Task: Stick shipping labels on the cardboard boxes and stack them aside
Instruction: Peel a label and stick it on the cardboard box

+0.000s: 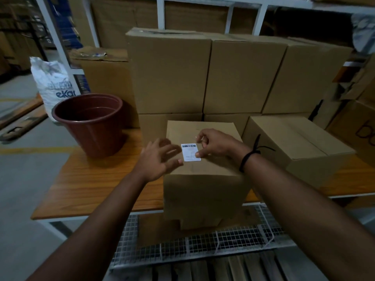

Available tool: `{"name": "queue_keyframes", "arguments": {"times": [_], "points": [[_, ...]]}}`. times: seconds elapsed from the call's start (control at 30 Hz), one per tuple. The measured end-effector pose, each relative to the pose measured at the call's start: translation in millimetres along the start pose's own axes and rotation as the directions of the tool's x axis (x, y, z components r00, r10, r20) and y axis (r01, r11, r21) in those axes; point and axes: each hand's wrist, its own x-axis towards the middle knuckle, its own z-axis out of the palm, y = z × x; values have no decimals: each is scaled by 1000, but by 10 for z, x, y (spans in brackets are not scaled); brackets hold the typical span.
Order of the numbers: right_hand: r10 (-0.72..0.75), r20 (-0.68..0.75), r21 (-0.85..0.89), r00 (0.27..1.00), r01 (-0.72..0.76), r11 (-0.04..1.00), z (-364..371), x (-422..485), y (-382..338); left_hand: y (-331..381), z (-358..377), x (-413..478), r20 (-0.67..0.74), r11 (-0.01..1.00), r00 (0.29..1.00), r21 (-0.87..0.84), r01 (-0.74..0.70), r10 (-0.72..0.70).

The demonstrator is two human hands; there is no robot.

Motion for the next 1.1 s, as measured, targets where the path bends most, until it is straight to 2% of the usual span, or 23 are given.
{"name": "queue_keyframes", "arguments": {"times": [0.2, 0.3, 0.43, 0.6, 0.73, 0.87, 1.0, 1.1], "points": [[6, 56, 68, 998, -10, 998, 6, -10, -44, -77, 66, 42, 55, 998, 998, -61, 3, 1], [26, 89, 135, 996, -38, 990, -9, 15, -29, -92, 115, 39, 32, 991, 999, -131, 18, -14], [32, 124, 125, 992, -48, 991, -51, 40, -44, -93, 155, -19, -9, 980, 1000, -199, 24, -26], [23, 152, 264, 988, -63, 962, -92, -6, 24, -83, 171, -50, -31, 984, 998, -176, 39, -45], [31, 161, 287, 986, -77, 955, -91, 7, 53, -83, 167, -49, -24, 984, 999, -172, 42, -47], [55, 179, 393, 982, -122, 911, -121, 8, 54, -79, 165, -42, -11, 984, 998, -171, 54, -56], [85, 184, 355, 979, -147, 923, -122, 33, 4, -81, 156, -49, 5, 985, 998, -160, 61, -61], [100, 179, 414, 979, -168, 895, -138, 18, -14, -65, 146, -57, 9, 985, 998, -160, 61, -60]]}}
